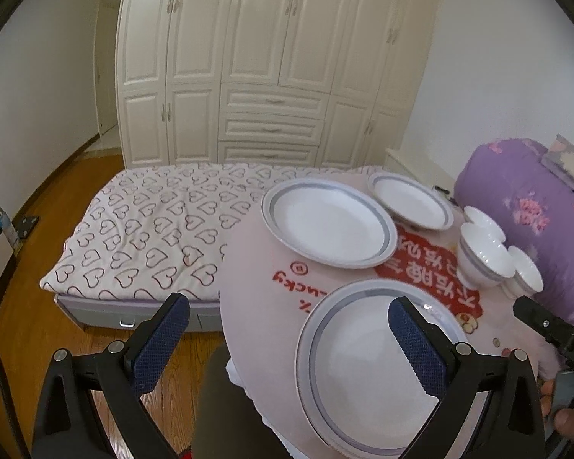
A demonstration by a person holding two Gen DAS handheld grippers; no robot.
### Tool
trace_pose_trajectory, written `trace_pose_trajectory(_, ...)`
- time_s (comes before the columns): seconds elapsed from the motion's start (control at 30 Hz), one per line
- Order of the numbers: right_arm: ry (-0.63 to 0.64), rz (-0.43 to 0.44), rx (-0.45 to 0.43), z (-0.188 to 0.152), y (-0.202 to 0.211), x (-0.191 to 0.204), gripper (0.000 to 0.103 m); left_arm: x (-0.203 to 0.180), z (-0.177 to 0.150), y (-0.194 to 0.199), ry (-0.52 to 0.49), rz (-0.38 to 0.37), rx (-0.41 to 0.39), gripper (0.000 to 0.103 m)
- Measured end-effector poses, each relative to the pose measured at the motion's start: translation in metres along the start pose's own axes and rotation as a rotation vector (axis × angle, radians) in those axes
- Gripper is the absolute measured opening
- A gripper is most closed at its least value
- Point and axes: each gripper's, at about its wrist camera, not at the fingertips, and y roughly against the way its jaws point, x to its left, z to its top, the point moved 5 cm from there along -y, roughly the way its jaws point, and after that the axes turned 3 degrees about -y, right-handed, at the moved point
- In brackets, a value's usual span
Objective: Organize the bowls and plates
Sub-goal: 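Move the left gripper to a grey-rimmed plate and close on its rim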
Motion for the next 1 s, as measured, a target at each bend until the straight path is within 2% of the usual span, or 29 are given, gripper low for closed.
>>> trace_pose_trajectory(0.27,0.026,0.004,-0.066,0.016,0.020,0.008,0.103,0.000,0.006,0.017,-0.001,0.008,-0.039,0.102)
trace_pose_trajectory(0.47,0.051,0.017,-0.083,0.028,0.022,0.015,0.103,0.013,0.018,0.011,0.010,0.020,-0.042,0.102)
trace_pose_trajectory(0.67,0.095,0.034,-0.059,0.044,0.000,0.030,0.103,0.028,0.041,-0.016,0.007,0.063,-0.033,0.102)
trace_pose_trajectory(1.0,0.132,0.054,-0.012,0.071,-0.047,0.057,0.103,0.026,0.078,-0.065,0.010,0.066,-0.017,0.102)
